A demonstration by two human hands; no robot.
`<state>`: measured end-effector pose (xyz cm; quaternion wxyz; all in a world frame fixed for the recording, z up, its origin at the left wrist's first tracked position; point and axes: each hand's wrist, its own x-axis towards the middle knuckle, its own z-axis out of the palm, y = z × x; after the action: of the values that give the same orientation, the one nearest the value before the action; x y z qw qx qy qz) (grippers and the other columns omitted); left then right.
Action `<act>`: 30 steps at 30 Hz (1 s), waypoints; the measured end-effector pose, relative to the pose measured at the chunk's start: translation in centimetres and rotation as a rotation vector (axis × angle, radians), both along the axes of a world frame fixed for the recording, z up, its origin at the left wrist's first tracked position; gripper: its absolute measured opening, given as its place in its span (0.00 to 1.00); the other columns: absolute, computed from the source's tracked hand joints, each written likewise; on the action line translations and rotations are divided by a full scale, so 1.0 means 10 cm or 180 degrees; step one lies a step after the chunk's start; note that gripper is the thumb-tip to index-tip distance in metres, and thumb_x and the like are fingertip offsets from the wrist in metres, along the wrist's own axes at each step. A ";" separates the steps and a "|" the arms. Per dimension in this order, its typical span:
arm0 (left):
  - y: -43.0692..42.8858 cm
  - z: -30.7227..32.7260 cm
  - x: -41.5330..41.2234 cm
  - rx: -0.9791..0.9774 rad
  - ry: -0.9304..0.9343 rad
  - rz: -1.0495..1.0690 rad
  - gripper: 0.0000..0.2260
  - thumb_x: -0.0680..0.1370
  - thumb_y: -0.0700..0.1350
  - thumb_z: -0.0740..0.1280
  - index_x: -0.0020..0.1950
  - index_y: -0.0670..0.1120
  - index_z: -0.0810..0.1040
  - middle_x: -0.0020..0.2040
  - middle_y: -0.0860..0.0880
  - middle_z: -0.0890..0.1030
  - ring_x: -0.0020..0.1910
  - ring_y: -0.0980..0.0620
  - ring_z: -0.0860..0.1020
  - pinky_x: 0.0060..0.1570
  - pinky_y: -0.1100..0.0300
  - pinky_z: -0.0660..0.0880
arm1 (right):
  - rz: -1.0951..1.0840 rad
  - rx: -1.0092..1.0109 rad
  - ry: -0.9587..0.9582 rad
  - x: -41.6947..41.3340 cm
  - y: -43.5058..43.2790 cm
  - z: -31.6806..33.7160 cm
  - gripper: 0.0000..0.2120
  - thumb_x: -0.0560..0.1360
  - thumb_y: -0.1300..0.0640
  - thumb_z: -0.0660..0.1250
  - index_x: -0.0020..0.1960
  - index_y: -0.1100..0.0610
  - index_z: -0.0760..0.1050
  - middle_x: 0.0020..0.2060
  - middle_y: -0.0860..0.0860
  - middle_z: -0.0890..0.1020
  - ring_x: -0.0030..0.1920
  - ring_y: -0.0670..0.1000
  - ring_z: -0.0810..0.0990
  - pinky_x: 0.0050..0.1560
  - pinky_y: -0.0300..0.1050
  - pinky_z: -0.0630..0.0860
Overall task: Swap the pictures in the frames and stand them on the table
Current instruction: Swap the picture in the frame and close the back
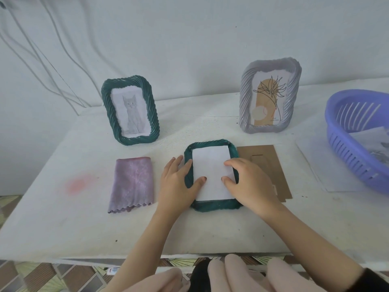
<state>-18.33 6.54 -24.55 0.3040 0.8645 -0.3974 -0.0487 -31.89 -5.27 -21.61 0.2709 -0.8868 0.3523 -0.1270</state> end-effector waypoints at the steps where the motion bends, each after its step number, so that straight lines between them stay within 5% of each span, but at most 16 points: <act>1: 0.00 0.00 0.00 0.0004 -0.0007 0.0006 0.27 0.73 0.57 0.67 0.70 0.49 0.68 0.73 0.47 0.63 0.74 0.49 0.55 0.71 0.58 0.51 | 0.0006 -0.0003 0.0013 0.00 0.00 0.00 0.19 0.75 0.51 0.64 0.66 0.50 0.70 0.65 0.45 0.72 0.64 0.48 0.70 0.54 0.40 0.69; 7: -0.01 -0.03 0.00 0.0014 -0.0037 -0.0029 0.28 0.74 0.56 0.67 0.71 0.48 0.67 0.73 0.47 0.64 0.74 0.48 0.56 0.71 0.58 0.52 | 0.0094 0.0027 0.0030 -0.02 -0.03 0.00 0.19 0.75 0.51 0.63 0.66 0.50 0.70 0.65 0.44 0.72 0.63 0.47 0.71 0.56 0.41 0.69; 11: 0.01 -0.02 -0.02 -0.0077 -0.0026 -0.0099 0.32 0.72 0.62 0.60 0.72 0.50 0.64 0.74 0.48 0.63 0.74 0.50 0.56 0.70 0.60 0.51 | -0.0095 0.0078 -0.0419 -0.08 -0.07 0.02 0.15 0.75 0.52 0.63 0.61 0.50 0.74 0.59 0.45 0.75 0.50 0.45 0.73 0.48 0.39 0.69; 14: 0.04 -0.01 -0.05 -0.0110 0.0045 -0.0220 0.38 0.68 0.69 0.55 0.73 0.52 0.62 0.76 0.50 0.57 0.75 0.52 0.52 0.71 0.61 0.48 | -0.0626 -0.0287 -0.0336 -0.20 -0.14 0.04 0.14 0.75 0.53 0.62 0.60 0.51 0.74 0.57 0.49 0.76 0.55 0.53 0.72 0.50 0.43 0.68; 19: 0.08 -0.02 -0.02 0.0325 -0.0026 -0.0770 0.53 0.58 0.80 0.53 0.75 0.55 0.44 0.75 0.54 0.38 0.72 0.59 0.34 0.71 0.60 0.35 | -0.1222 -0.0454 0.1041 -0.38 -0.21 -0.01 0.31 0.73 0.39 0.59 0.70 0.53 0.60 0.64 0.55 0.72 0.63 0.60 0.67 0.60 0.55 0.62; 25: 0.10 -0.01 0.00 0.0597 -0.0128 -0.0866 0.54 0.56 0.78 0.58 0.72 0.58 0.35 0.74 0.55 0.35 0.70 0.61 0.30 0.69 0.63 0.31 | -0.1290 -0.0400 0.0903 -0.41 -0.23 -0.04 0.35 0.72 0.42 0.65 0.73 0.53 0.55 0.65 0.53 0.73 0.66 0.60 0.66 0.68 0.60 0.54; 30: 0.10 0.00 0.00 0.0598 -0.0110 -0.0874 0.52 0.58 0.76 0.58 0.72 0.59 0.36 0.74 0.56 0.36 0.70 0.62 0.30 0.69 0.63 0.32 | -0.1446 0.0032 0.0337 -0.43 -0.34 0.00 0.36 0.69 0.51 0.70 0.72 0.54 0.57 0.63 0.57 0.73 0.64 0.62 0.68 0.63 0.56 0.65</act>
<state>-18.36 7.54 -24.54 0.2054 0.8274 -0.5107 -0.1118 -36.21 -8.72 -21.65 0.2210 -0.7888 0.5571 -0.1363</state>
